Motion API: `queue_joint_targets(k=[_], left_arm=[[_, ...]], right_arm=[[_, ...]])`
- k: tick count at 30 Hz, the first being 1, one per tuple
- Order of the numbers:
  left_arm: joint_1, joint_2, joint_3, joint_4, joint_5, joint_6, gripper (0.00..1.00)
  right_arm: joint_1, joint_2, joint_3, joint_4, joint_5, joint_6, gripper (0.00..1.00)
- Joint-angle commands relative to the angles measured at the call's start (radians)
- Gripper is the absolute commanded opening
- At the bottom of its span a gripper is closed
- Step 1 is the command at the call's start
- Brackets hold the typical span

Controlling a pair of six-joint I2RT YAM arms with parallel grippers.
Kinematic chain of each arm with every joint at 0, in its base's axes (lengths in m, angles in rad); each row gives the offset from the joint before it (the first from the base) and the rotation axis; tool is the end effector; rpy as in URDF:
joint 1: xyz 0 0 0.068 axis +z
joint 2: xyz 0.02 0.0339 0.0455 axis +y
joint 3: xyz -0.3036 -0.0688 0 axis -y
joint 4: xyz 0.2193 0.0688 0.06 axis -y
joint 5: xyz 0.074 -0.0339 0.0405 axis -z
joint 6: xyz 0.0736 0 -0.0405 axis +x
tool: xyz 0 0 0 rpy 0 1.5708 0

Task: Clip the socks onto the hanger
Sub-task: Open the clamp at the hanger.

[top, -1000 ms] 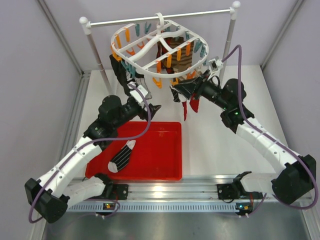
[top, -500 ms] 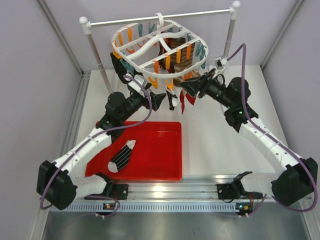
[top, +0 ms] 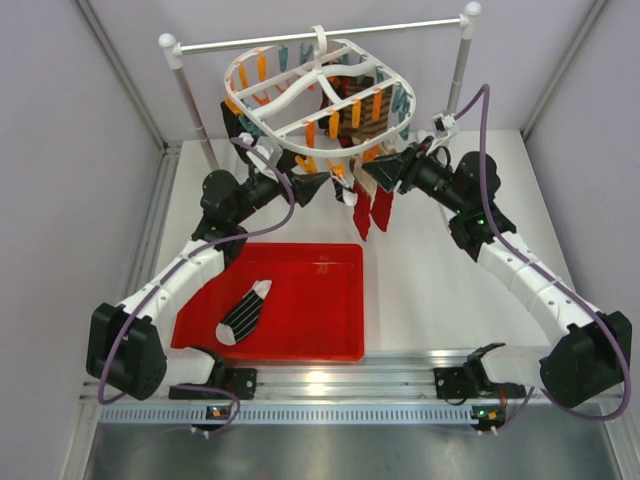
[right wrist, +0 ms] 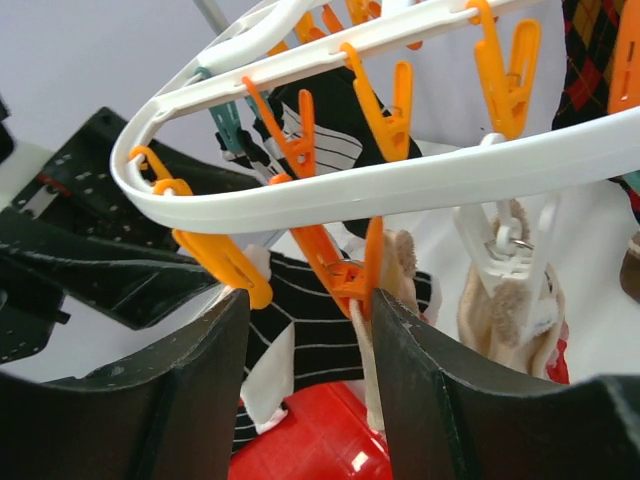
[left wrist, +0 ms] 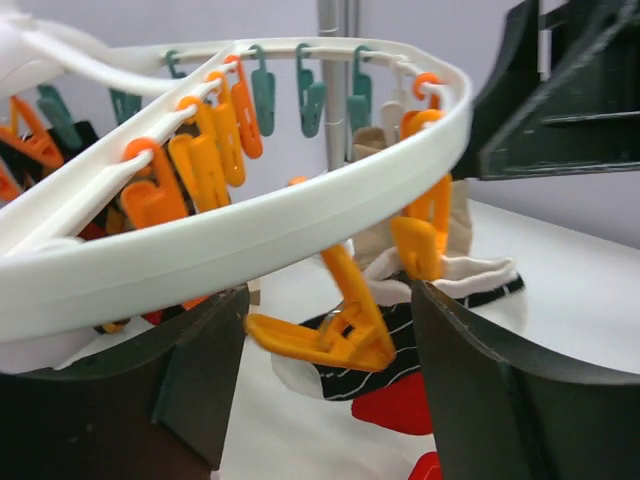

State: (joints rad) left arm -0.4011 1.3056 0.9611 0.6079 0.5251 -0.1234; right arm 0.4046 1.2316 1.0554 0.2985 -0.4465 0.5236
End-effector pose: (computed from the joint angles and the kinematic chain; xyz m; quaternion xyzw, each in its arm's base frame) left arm 0.2618 -0.1511 0.4247 0.2853 0.5531 -0.3512 0.6995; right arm 0.2492 0.1413 0.4376 -0.1271 0.6548 0.4581 0.5875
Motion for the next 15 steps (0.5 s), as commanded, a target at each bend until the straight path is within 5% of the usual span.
queue_joint_targets(k=[1,10,15], left_arm=[[-0.007,-0.045,0.028,0.098,0.124,0.065,0.7],[-0.051,-0.072,0.054,-0.036,0.095,0.188,0.13],[-0.088,-0.062,0.085,-0.082,0.073,0.229,0.06]], right_arm=[[-0.021,0.022,0.066,0.031,0.011,-0.004,0.51],[-0.055,0.062,0.109,0.044,0.012,0.029,0.51],[-0.064,0.039,0.103,0.024,-0.012,0.024,0.51]])
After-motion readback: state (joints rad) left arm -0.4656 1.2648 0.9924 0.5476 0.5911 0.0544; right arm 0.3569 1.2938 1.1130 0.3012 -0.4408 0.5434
